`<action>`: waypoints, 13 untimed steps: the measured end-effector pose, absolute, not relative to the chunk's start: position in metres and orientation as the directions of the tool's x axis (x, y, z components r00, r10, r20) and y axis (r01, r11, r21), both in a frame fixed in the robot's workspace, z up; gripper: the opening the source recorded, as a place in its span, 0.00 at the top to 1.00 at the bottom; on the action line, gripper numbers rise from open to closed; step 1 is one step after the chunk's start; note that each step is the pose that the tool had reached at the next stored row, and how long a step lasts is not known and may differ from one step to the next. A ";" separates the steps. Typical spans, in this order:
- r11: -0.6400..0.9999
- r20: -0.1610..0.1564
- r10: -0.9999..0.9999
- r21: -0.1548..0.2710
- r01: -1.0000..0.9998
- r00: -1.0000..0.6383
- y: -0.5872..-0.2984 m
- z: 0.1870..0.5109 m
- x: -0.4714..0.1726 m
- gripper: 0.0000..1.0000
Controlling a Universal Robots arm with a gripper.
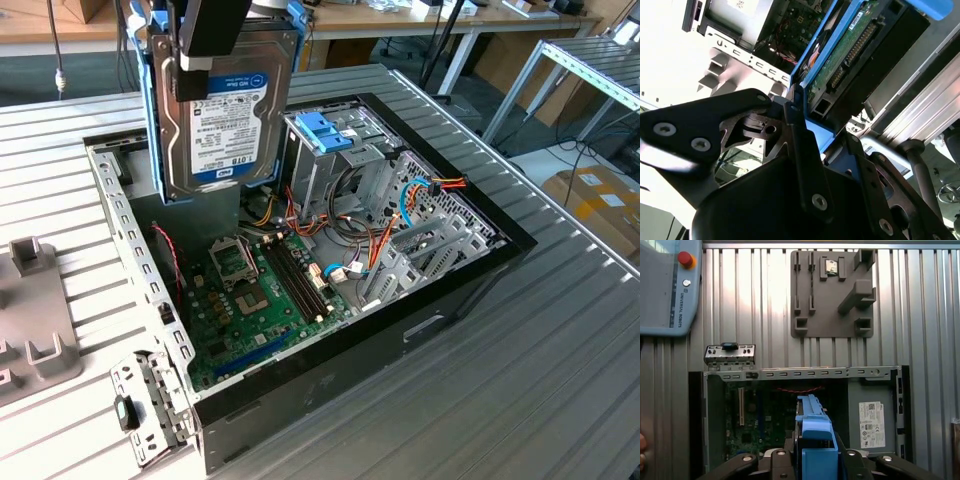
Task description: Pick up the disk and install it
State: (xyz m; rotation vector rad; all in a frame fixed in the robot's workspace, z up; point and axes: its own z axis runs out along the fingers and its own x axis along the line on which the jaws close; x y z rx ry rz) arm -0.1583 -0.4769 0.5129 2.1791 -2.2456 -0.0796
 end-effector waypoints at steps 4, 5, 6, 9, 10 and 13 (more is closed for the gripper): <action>0.029 -0.027 -0.999 0.044 -0.999 -0.031 -0.479 0.513 -0.158 0.63; 0.029 -0.027 -0.999 0.044 -0.999 -0.031 -0.479 0.513 -0.158 0.63; 0.029 -0.027 -0.999 0.044 -0.999 -0.031 -0.480 0.513 -0.158 0.63; 0.029 -0.027 -0.999 0.044 -0.999 -0.031 -0.482 0.513 -0.158 0.63; 0.029 -0.027 -0.999 0.044 -0.999 -0.031 -0.482 0.513 -0.158 0.63; 0.029 -0.027 -0.999 0.044 -0.999 -0.031 -0.485 0.512 -0.158 0.63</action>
